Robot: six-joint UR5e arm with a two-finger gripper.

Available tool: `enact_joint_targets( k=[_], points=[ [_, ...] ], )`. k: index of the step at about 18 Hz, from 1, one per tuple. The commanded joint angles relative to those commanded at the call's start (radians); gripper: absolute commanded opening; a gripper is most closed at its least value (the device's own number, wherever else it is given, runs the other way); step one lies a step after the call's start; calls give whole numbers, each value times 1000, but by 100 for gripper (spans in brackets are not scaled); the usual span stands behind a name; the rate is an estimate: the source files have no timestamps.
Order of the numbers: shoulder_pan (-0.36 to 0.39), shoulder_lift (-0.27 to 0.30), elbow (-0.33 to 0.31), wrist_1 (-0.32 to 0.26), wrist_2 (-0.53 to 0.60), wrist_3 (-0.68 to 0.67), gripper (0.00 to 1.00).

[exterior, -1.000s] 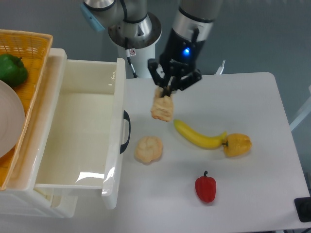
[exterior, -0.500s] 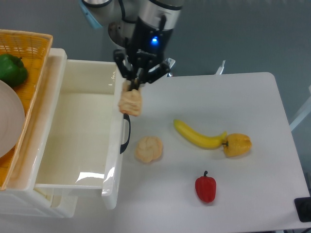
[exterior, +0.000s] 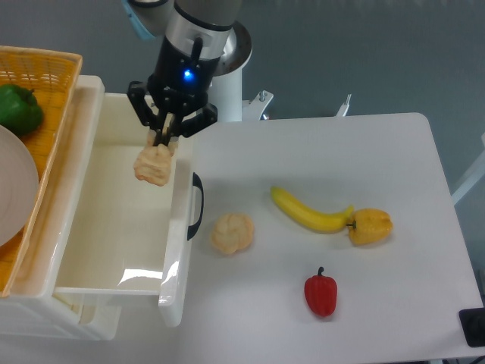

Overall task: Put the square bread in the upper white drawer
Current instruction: 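Lift the square bread and carry it over the open white drawer, then lower the square bread into the drawer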

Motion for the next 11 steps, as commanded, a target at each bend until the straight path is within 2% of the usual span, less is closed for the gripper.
enact_joint_targets(
  k=[3,6,8,11],
  points=[
    [-25,-23,0,0,2,0,12],
    [-40,-38,0,0,3,2,17],
    [-42,-38,0,2,2,11,33],
    [-42,-38,0,3,2,18,47]
  ],
)
